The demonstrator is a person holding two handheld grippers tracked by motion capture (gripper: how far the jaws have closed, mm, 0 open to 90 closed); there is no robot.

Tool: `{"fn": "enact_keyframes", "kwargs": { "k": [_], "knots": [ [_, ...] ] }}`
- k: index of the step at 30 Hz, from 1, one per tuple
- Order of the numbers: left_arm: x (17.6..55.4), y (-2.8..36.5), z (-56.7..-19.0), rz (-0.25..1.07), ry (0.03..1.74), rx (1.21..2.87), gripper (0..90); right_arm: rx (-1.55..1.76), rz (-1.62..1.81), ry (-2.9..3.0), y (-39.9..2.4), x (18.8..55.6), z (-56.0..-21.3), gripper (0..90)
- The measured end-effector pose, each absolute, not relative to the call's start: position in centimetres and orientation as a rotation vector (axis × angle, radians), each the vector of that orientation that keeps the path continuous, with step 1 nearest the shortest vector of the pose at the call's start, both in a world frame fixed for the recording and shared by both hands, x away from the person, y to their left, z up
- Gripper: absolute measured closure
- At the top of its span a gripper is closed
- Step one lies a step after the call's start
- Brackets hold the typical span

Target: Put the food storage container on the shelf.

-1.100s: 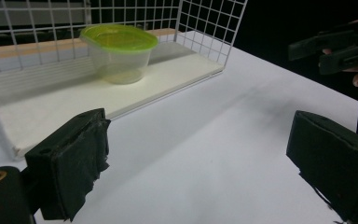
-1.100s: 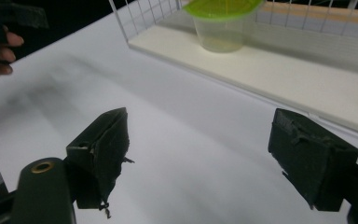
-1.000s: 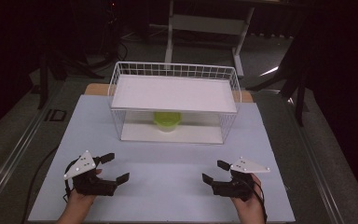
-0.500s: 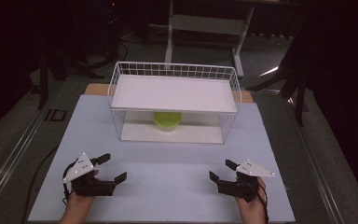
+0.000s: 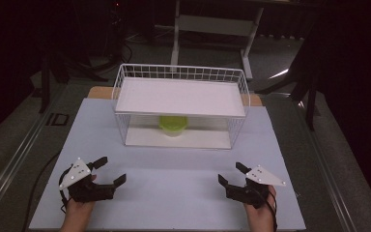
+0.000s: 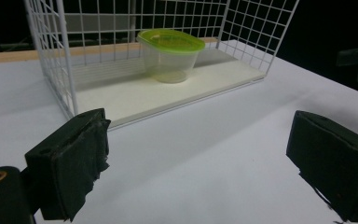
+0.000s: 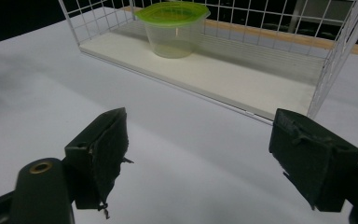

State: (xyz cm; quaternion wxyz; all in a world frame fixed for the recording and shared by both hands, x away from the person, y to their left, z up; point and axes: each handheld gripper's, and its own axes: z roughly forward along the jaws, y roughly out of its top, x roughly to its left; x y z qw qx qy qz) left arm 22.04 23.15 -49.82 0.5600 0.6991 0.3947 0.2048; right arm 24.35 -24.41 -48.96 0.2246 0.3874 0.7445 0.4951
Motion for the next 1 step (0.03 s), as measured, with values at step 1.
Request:
{"fn": "enact_keyframes", "kwargs": {
  "k": [1],
  "knots": [
    [22.03,23.12,-49.83,0.485,0.93,1.649,6.5,1.069,1.365,2.058,-24.4,24.37,-48.99,19.3]
  ]
}}
